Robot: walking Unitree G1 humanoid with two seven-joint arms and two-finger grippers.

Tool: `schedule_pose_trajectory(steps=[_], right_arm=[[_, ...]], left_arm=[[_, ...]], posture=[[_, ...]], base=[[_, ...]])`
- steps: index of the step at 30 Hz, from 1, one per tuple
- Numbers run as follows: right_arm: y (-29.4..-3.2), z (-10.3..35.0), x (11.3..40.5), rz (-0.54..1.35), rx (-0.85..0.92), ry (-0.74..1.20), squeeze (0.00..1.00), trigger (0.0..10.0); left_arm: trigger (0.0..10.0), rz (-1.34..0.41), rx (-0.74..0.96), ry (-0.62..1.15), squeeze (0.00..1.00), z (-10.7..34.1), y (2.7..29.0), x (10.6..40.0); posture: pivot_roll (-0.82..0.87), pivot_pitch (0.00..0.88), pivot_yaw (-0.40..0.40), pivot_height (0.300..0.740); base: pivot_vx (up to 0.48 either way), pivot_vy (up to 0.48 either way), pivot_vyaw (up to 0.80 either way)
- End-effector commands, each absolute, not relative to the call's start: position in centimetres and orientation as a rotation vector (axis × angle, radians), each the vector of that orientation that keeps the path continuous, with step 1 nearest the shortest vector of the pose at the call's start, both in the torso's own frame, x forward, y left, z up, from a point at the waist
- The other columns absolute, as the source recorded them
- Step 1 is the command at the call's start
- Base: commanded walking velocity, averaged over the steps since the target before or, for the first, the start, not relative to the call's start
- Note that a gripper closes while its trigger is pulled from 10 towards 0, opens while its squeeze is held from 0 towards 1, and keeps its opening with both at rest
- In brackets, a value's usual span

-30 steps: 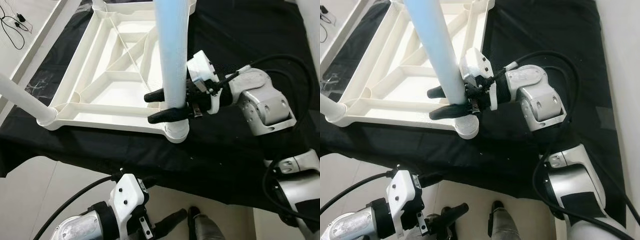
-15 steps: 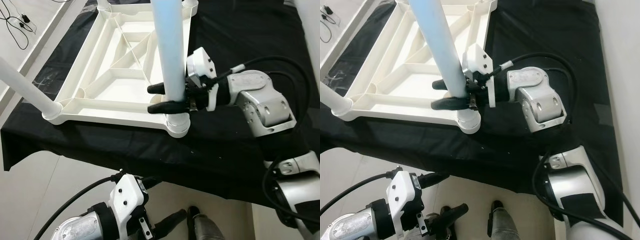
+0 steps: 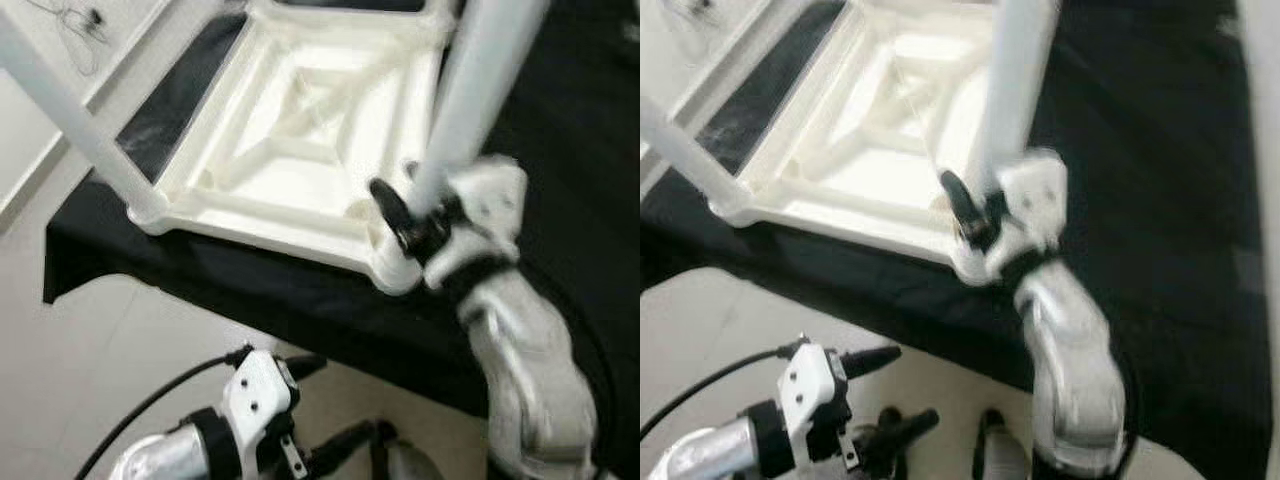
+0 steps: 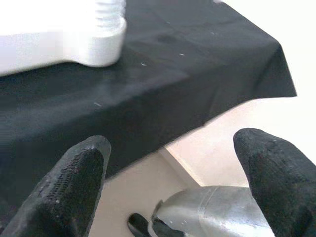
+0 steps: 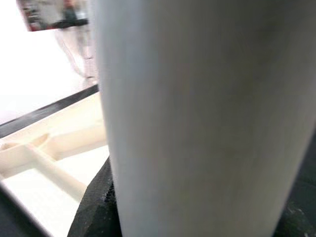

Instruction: Building children table

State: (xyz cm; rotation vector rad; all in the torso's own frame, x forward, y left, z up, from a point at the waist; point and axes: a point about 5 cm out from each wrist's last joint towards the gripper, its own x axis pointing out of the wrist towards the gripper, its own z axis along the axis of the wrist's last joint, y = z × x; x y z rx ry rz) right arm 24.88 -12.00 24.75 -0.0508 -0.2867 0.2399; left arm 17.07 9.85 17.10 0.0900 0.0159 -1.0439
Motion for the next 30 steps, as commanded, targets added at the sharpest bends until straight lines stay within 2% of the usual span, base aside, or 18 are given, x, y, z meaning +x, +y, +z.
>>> schedule_pose_trajectory(steps=[1,6,12,15,20,21,23,26,30], right_arm=[[-12.7,19.2,26.0,0.160,-0.053,-0.001,0.00,10.0],[-11.4,21.8,28.5,0.115,-0.076,-0.106,0.00,10.0],[-11.2,21.8,28.5,0.091,-0.020,-0.114,0.00,10.0],[-9.6,21.8,28.4,0.240,0.065,-0.143,0.00,10.0],[-8.1,23.1,28.5,0.501,0.053,-0.244,0.00,10.0],[-8.1,23.1,28.5,0.501,0.053,-0.244,0.00,10.0],[-8.1,23.8,28.6,0.702,-0.017,-0.274,0.00,10.0],[-8.1,23.9,28.6,0.732,-0.031,-0.277,0.00,10.0],[-8.8,24.3,29.6,0.922,-0.170,-0.250,0.00,10.0]], left_arm=[[10.0,-1.058,0.084,0.037,0.00,16.6,9.9,16.9],[10.0,-1.058,0.102,0.034,0.00,16.4,10.0,17.4],[10.0,-1.046,0.107,0.028,0.00,16.3,10.0,17.7],[10.0,-1.047,0.111,0.028,0.00,16.2,10.1,17.8],[10.0,-1.053,0.112,0.026,0.00,16.2,10.0,17.9],[10.0,-1.053,0.112,0.026,0.00,16.2,10.0,17.9],[10.0,-1.056,0.114,0.023,0.00,16.1,9.9,17.9],[10.0,-1.057,0.114,0.022,0.00,16.1,9.9,17.9],[10.0,-1.054,0.116,0.018,0.00,16.0,9.8,18.0]], posture=[[-0.01,0.416,0.097,0.740],[0.01,0.391,0.092,0.740],[0.01,0.383,0.093,0.740],[0.01,0.374,0.098,0.740],[0.01,0.368,0.099,0.740],[0.01,0.368,0.099,0.740],[0.01,0.356,0.096,0.740],[0.01,0.356,0.096,0.740],[0.02,0.349,0.093,0.740]], base=[[0.000,0.000,0.00],[0.000,0.000,0.00],[0.000,0.000,0.00],[0.000,0.000,0.00],[0.000,0.000,0.00],[0.000,0.000,0.00],[0.000,0.000,0.00],[0.000,0.000,0.00],[0.000,0.000,0.00]])
